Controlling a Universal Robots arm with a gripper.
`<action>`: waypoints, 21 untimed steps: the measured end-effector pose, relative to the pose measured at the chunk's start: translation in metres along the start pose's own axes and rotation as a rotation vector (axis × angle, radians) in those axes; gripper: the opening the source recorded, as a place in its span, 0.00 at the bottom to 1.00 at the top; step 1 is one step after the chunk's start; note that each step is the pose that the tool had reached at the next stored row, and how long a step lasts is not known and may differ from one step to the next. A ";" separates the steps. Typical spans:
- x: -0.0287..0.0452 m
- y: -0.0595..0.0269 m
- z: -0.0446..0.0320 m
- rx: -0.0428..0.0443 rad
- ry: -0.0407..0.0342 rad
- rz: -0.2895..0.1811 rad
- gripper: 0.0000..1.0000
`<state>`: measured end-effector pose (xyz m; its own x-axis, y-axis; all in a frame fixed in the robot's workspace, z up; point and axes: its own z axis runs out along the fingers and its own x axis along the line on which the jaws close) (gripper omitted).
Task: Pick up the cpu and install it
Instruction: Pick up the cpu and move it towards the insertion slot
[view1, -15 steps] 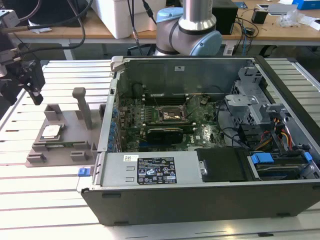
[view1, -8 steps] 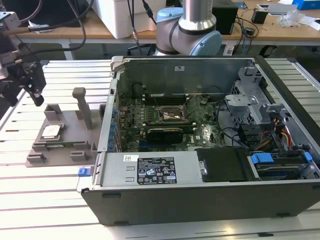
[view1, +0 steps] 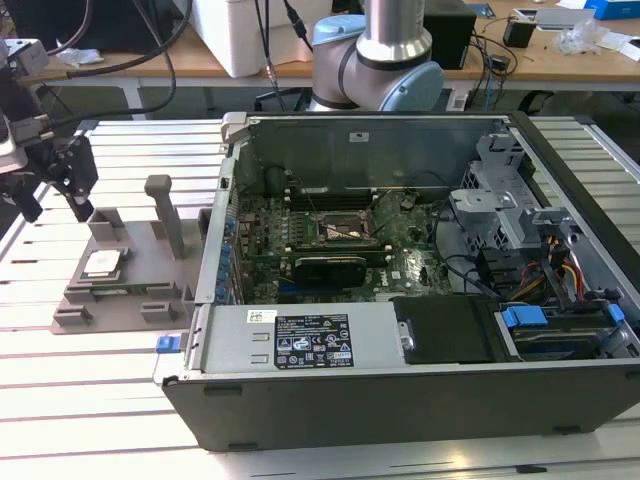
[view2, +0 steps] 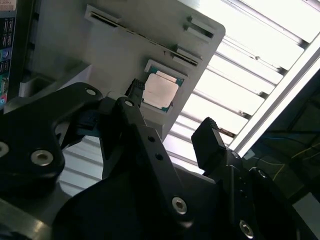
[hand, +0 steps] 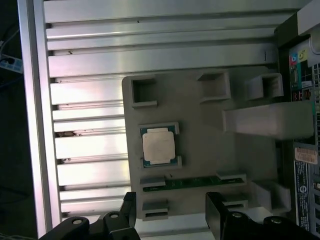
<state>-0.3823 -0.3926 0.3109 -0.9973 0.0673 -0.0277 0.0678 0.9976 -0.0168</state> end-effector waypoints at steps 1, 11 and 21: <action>0.0001 0.0010 0.0008 0.0000 -0.0003 -0.007 0.66; 0.0010 0.0101 0.0105 -0.0016 -0.0017 -0.095 0.66; 0.0016 0.0132 0.0248 -0.0009 -0.0018 -0.095 0.66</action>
<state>-0.3823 -0.3798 0.2859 -0.9992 -0.0275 -0.0278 -0.0270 0.9995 -0.0185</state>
